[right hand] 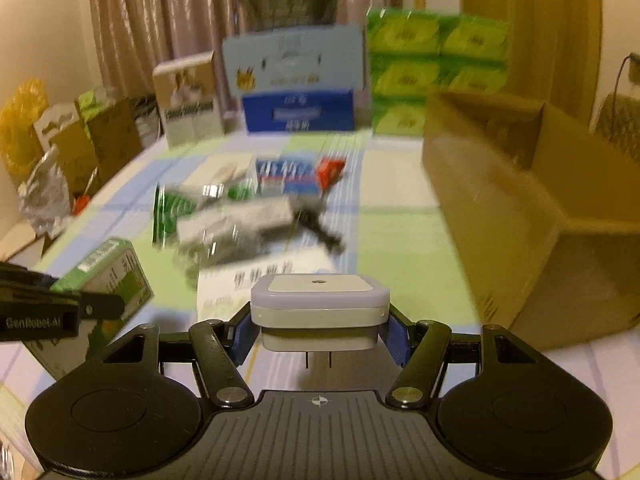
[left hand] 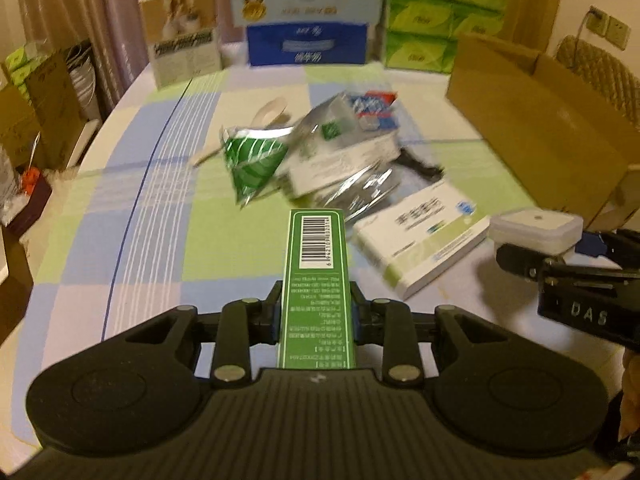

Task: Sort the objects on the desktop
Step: 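Carry the green box and white plug into the cardboard box and open both tools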

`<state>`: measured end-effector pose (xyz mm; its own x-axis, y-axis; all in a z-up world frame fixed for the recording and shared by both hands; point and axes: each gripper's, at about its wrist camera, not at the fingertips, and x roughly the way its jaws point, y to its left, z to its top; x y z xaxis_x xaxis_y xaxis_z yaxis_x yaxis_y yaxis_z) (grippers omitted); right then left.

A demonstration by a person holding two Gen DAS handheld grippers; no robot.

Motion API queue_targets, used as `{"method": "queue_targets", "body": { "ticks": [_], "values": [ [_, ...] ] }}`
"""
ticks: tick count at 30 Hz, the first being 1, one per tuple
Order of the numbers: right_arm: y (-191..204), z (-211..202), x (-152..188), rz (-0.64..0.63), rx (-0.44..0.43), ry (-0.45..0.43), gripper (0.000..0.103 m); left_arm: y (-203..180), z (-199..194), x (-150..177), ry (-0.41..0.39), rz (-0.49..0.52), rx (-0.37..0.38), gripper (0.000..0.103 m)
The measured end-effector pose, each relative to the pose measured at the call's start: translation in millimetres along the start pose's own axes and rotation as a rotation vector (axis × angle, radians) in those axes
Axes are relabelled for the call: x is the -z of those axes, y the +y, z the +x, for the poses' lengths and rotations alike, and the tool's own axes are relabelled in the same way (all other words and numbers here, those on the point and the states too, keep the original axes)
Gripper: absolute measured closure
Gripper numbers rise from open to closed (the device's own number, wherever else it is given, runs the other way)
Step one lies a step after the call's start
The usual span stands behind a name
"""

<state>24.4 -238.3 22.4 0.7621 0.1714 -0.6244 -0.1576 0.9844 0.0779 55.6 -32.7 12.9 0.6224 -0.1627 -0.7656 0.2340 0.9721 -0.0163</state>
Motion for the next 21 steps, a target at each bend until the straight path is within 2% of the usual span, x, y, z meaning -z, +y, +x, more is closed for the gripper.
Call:
{"method": "queue_targets", "body": {
  "ticks": [5,10,15,21],
  "values": [
    [-31.6,-34.1,-41.2,0.010,0.049,-0.072,0.042,-28.0,-16.9,-37.7,-0.049,0.038,0.043,0.078],
    [-92.9,-61.1,-79.8,0.015,0.148,-0.110,0.042,-80.7,-25.5,-87.5,-0.086,0.097,0.120,0.078],
    [-157.9,-71.0,-91.0,0.022,0.247,-0.103,0.042,-146.9,-19.1,-132.4,-0.100,0.143,0.207,0.078],
    [-204.5,-67.3,-89.6,0.016,0.272,-0.091,0.042,-219.8,4.3,-162.8,-0.092,0.190,0.299,0.078]
  ]
}}
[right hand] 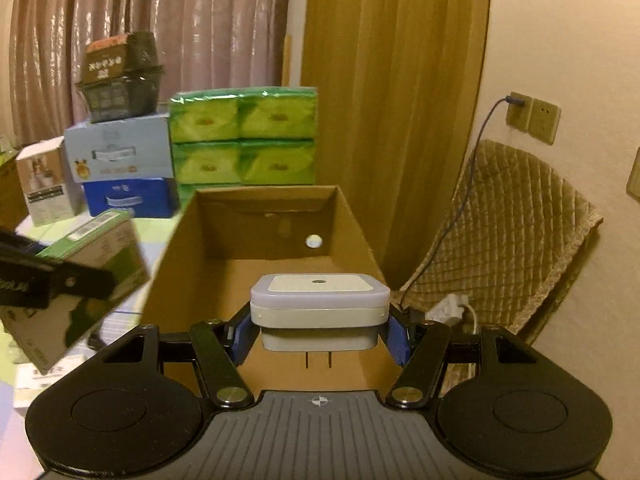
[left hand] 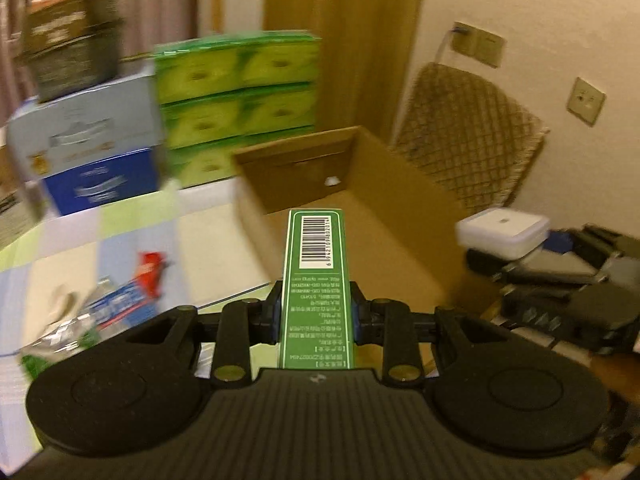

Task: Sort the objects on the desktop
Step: 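Carry the green box and white plug into the cardboard box and open both tools, then withdraw both open tools from the cardboard box back over the table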

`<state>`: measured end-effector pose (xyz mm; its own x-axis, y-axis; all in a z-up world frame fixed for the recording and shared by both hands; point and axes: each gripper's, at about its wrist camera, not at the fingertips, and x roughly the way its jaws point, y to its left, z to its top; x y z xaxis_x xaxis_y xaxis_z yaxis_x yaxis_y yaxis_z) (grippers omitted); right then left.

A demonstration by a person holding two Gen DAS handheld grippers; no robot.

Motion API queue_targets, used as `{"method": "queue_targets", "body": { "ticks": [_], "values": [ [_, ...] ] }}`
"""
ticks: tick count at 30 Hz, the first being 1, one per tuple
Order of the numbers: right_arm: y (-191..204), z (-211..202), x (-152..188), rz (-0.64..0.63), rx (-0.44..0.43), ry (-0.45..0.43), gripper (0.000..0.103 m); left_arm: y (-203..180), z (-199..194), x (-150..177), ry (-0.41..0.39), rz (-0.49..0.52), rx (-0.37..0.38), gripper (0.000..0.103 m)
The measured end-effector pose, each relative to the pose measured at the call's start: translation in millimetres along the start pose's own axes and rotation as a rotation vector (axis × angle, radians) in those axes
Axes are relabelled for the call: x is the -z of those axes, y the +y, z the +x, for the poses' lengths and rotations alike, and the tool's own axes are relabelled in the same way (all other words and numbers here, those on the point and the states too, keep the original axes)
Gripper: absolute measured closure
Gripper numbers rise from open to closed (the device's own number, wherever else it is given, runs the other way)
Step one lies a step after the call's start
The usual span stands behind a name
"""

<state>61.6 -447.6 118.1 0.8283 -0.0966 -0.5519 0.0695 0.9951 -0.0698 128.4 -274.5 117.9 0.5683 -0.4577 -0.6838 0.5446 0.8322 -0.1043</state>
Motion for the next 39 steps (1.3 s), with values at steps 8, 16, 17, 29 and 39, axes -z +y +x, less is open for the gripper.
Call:
{"method": "queue_targets", "body": {
  "ticks": [8,16,17,29,39],
  "values": [
    [-18.3,25.7,10.0,0.008,-0.014,0.024,0.042,-25.8,52.3,-19.4,0.042,-0.012,0.060,0.078],
    [-21.4,38.6,16.2,0.006,-0.018,0.037,0.042,-27.2,71.8,-25.2,0.038,-0.052,0.055,0.072],
    [-21.3,39.5,17.1,0.005,-0.020,0.039,0.042,-26.0,70.2,-26.2,0.027,-0.060,0.054,0.071],
    [-10.3,46.0,14.6,0.003,-0.053,0.041,0.028,8.0,17.5,-14.5,-0.073,-0.056,-0.006,0.065],
    [11.9,-0.2,-1.2,0.030,-0.093,-0.052,0.022,61.8,-51.2,30.8,-0.131,-0.064,-0.098,0.034]
  ]
}}
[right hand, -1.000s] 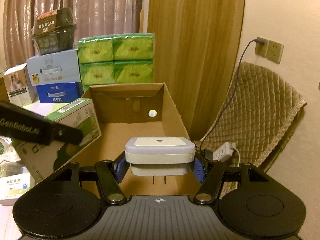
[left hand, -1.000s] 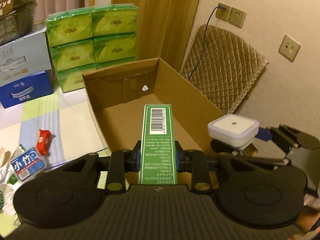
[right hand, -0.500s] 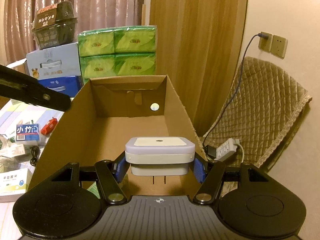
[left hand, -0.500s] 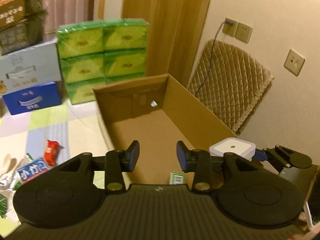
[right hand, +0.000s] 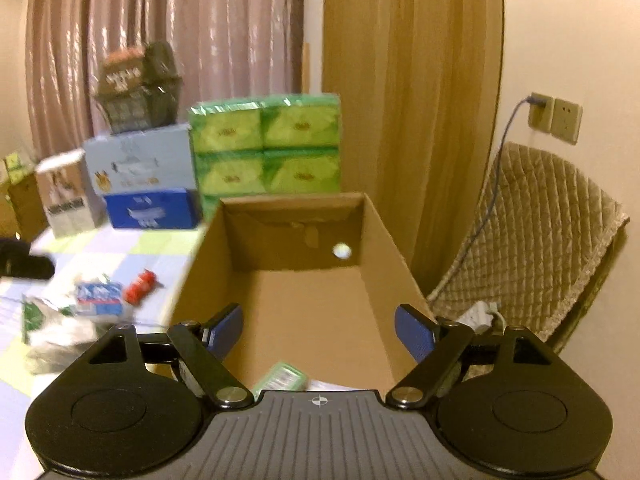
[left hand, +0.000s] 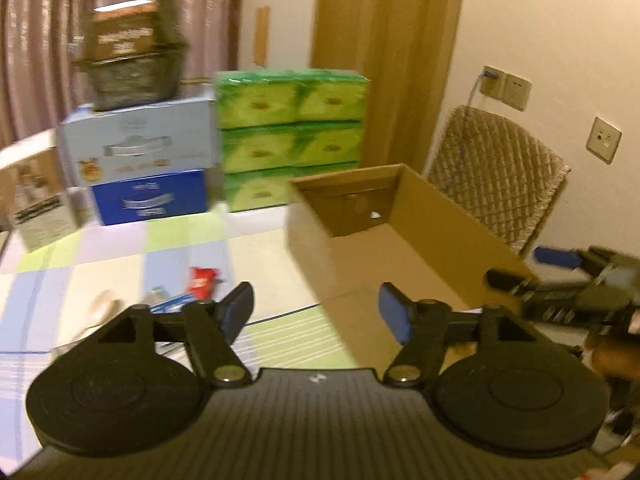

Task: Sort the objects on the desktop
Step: 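Withdraw both open tools from the cardboard box back over the table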

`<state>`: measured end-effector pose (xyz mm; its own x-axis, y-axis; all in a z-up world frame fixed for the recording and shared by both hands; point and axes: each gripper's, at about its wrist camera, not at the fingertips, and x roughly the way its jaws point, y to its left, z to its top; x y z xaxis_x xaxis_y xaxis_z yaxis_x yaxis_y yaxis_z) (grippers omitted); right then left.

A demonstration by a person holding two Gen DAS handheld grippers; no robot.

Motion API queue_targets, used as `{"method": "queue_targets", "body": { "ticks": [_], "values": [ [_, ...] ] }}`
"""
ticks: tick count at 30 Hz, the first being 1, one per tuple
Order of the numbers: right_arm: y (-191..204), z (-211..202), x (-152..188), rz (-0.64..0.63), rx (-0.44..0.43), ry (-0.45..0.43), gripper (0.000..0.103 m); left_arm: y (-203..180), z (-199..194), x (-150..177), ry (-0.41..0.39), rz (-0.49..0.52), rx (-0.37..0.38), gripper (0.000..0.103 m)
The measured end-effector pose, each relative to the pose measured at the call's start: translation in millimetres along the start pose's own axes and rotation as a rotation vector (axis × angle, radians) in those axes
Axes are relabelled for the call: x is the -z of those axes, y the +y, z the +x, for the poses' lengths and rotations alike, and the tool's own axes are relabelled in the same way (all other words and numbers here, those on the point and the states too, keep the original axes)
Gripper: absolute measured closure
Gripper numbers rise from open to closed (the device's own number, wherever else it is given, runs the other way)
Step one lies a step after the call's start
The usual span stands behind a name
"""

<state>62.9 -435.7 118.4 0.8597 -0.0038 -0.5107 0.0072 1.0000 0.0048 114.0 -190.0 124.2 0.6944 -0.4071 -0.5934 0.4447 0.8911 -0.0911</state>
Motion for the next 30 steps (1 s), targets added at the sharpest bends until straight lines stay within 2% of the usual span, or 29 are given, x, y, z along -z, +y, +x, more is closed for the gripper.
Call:
{"method": "queue_targets", "body": {
  "ticks": [4,8,12,16,20,23,28,30],
  "values": [
    [31.2,-21.1,-5.4,0.021,-0.067,-0.046,0.022,37.7,-36.3,22.3,-0.005,-0.003,-0.068,0.025],
    [76.5,-32.4,2.2,0.027,-0.157,-0.058,0.022,76.7,-64.6,46.0,0.018,-0.029,-0.137,0.023],
    [123.8,-29.3,26.3,0.024,-0.237,-0.021,0.021,110.6,-83.8,77.2,0.025,-0.049,-0.231,0.016],
    [156.3,-1.1,57.7,0.020,-0.286,0.077,0.021,140.0,-80.2,111.1,0.061,-0.098,-0.272,0.015],
    [178.2,18.9,76.1,-0.075,-0.297,0.133,0.021,154.2,-66.8,137.3,0.083,-0.102,-0.267,0.015],
    [178.7,31.6,81.2,-0.111,-0.299,0.151,0.020,160.9,-55.8,150.5,0.098,-0.098,-0.261,0.015],
    [181.5,49.5,90.9,-0.114,-0.294,0.194,0.017,159.8,-44.9,155.2,0.118,-0.051,-0.238,0.015],
    [185.5,53.4,93.2,-0.122,-0.305,0.207,0.015,162.9,-43.2,155.1,0.124,-0.065,-0.231,0.015]
  ]
}}
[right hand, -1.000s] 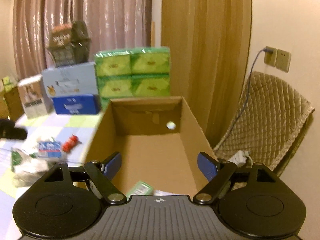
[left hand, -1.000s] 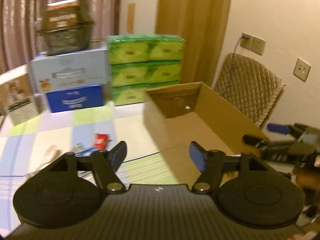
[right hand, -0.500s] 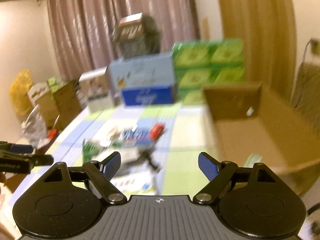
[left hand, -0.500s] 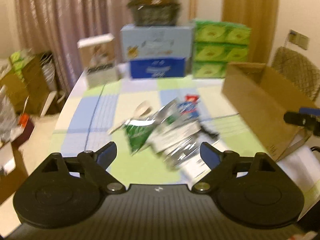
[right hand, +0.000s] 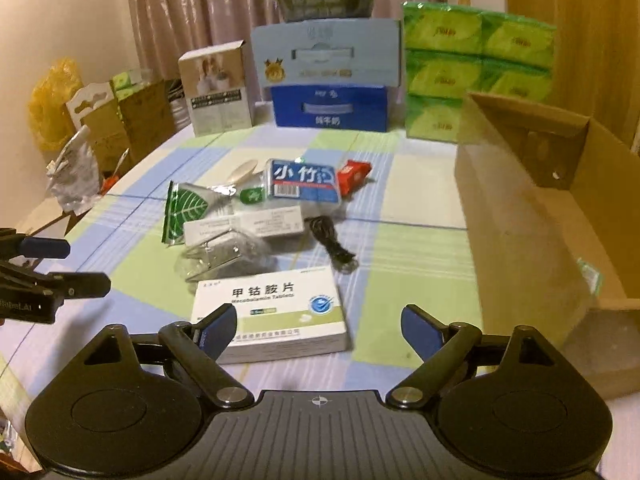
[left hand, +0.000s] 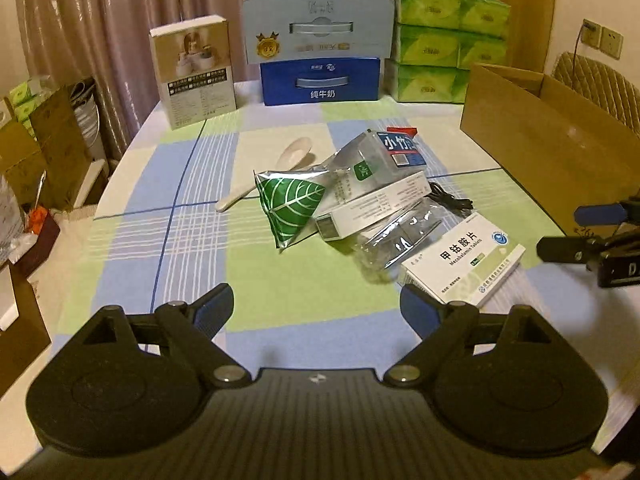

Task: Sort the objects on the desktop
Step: 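Move the right tool toward the white Mecobalamin box while the left approaches the clear package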

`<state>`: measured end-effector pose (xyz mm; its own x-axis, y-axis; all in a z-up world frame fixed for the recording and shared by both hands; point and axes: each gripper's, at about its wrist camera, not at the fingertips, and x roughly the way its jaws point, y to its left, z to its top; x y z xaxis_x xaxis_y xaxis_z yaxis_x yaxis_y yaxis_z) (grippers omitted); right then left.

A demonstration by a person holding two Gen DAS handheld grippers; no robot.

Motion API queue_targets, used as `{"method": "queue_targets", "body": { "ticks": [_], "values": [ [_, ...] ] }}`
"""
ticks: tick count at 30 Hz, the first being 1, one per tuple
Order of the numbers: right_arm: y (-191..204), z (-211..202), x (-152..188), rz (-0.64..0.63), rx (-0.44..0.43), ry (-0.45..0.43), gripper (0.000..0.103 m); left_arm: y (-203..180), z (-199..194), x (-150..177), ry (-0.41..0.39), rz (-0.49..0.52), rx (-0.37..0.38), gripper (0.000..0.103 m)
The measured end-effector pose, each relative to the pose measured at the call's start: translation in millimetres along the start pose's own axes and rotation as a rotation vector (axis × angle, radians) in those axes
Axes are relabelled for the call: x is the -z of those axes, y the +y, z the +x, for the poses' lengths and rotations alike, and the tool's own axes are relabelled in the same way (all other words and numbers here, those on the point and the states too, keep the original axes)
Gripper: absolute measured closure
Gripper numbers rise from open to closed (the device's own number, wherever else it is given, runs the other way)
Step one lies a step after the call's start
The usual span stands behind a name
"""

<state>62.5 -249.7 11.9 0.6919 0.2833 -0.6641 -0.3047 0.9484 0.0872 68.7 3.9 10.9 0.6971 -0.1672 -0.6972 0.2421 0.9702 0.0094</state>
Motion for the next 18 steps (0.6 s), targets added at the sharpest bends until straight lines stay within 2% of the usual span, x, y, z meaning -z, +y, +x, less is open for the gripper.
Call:
{"method": "queue_targets", "body": {
  "ticks": [3,12,16,18],
  "values": [
    [8.0,8.8,0.7,-0.039,-0.012,0.026,0.015,5.4,3.8,0.0,0.018,-0.014,0.014,0.015],
    [12.0,20.5,5.1,-0.051,-0.013,0.066,0.014,-2.7,31.9,-0.9,0.076,0.058,0.022,0.015],
    [13.5,26.9,4.6,-0.057,-0.003,0.079,0.010,-5.5,47.4,-4.6,0.095,0.058,0.042,0.015],
    [14.5,31.3,6.2,-0.072,0.029,0.098,0.009,-8.2,57.3,-3.9,0.115,0.067,0.044,0.015]
  ]
}}
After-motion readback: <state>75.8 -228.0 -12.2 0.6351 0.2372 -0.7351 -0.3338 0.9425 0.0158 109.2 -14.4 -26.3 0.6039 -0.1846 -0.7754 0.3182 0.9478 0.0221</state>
